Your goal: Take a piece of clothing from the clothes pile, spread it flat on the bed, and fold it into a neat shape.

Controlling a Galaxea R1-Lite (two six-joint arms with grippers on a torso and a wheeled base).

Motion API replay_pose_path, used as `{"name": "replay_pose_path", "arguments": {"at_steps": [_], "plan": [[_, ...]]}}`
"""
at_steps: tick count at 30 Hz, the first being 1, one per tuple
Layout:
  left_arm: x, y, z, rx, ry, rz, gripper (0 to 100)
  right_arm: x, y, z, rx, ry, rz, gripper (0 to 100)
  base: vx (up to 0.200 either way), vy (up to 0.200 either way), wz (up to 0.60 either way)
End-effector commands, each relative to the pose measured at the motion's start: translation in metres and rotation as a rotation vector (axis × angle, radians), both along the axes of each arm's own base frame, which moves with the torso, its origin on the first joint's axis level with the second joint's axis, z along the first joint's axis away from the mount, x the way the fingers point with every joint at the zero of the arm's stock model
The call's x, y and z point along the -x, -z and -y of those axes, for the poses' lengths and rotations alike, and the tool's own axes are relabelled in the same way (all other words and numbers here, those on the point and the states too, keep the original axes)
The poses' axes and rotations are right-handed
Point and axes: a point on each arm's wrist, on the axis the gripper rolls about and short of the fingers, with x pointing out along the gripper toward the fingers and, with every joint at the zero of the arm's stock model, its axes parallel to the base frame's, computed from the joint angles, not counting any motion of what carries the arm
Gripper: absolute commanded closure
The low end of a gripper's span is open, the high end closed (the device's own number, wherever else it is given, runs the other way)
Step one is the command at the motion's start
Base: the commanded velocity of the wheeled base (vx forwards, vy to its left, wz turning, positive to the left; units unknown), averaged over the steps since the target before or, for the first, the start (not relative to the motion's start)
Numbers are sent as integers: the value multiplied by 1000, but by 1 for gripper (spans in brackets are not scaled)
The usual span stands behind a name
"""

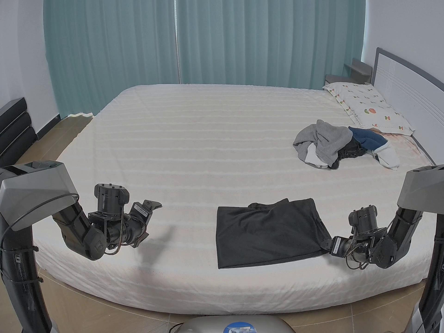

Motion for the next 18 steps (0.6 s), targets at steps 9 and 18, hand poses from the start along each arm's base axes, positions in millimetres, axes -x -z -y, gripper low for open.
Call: {"name": "replay_pose_path", "arguments": {"at_steps": [9, 18], "plan": [[0, 0, 0, 1, -2, 5, 0, -2, -41, 7, -185, -49, 119, 0, 0, 0, 0], [-1, 0, -1, 1, -3, 2, 0, -33, -39, 1, -424, 36, 151, 0, 133, 0, 0]]}}
